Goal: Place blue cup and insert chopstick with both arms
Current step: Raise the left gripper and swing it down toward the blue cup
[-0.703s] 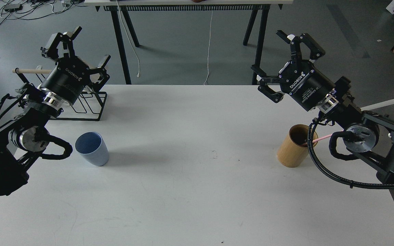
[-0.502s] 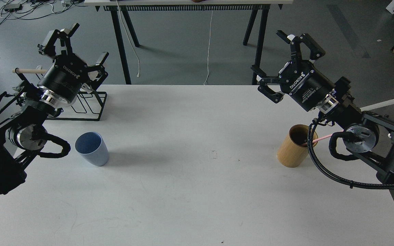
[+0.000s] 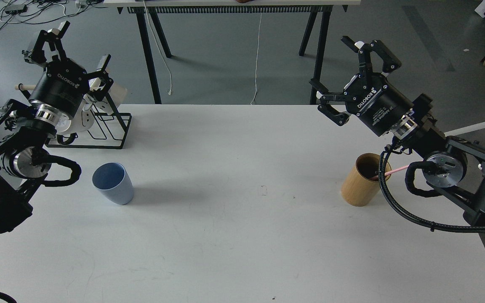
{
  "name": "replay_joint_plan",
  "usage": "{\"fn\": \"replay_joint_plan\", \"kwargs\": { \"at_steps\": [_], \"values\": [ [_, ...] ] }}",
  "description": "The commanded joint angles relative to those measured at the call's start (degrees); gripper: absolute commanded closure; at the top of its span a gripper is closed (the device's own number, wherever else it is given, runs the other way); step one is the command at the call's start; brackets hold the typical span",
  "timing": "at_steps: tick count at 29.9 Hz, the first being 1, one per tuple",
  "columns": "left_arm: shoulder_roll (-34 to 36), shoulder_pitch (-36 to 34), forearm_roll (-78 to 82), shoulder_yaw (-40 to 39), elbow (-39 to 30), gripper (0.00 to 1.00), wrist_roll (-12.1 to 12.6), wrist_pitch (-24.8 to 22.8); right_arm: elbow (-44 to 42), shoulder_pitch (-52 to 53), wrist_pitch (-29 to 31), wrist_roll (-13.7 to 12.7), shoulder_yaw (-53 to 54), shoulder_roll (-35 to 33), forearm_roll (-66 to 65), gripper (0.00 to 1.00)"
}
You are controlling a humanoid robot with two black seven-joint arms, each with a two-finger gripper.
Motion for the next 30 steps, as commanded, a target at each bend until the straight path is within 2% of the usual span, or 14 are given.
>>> {"fn": "replay_joint_plan", "kwargs": {
  "at_steps": [1,4,9,18,21,26,30],
  "values": [
    [2.5,-2.2,0.0,-1.2,-4.9,0.01,0.0,0.0,0.1,0.0,0.0,0.0,1.4,-0.2,0.0,0.02],
    [5.9,-5.1,0.3,-0.7,-9.4,0.0,0.0,0.0,0.0,0.0,0.0,0.0,2.8,-0.4,0.0,0.02],
    [12.1,-10.4,6.6,4.2,-11.2,0.0,0.0,0.0,-0.1,0.4,0.0,0.0,4.5,-0.5,0.0,0.02],
    [26.3,-21.1,48.3,24.4,-20.5,0.01,0.0,0.0,-0.1,-1.2,0.0,0.0,5.1,-0.9,0.0,0.02],
    [29.8,-23.8,57.2,30.5,-23.1,0.01,0.0,0.1,-0.1,-1.9,0.0,0.0,5.0,-1.0,0.0,0.02],
    [33.1,-24.7,73.6,35.7,-24.5,0.01,0.0,4.4,-0.1,-2.5,0.0,0.0,5.1,-0.9,-0.1,0.02],
    [32.7,-23.8,83.6,39.7,-20.1,0.02,0.0,8.7,-0.2,-2.5,0.0,0.0,5.1,-0.9,-0.1,0.02]
  ]
}}
